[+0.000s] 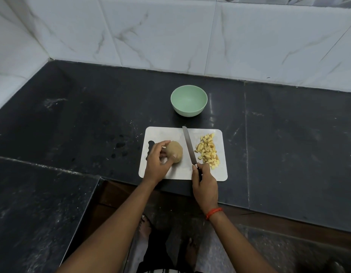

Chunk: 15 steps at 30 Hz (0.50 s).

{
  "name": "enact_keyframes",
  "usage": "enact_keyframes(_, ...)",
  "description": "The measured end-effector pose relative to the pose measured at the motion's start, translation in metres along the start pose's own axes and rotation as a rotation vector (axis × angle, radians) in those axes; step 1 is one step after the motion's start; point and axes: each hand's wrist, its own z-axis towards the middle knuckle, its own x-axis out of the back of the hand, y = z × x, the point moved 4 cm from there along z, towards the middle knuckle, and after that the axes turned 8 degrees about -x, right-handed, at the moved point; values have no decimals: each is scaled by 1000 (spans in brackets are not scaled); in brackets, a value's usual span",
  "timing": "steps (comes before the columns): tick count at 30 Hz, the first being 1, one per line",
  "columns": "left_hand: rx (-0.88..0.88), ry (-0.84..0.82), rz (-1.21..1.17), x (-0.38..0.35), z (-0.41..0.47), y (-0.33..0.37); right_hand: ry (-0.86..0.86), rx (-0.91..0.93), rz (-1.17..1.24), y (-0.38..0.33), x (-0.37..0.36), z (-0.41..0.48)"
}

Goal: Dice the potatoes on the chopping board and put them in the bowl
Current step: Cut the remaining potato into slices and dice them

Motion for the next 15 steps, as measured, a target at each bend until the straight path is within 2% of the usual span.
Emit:
enact_keyframes(8, -137, 127, 248, -6, -3, 5, -14, -26, -125, -11, -4, -1)
enact_keyframes(15, 68, 239, 179, -11, 10, 1, -92, 57, -197, -33, -16, -1)
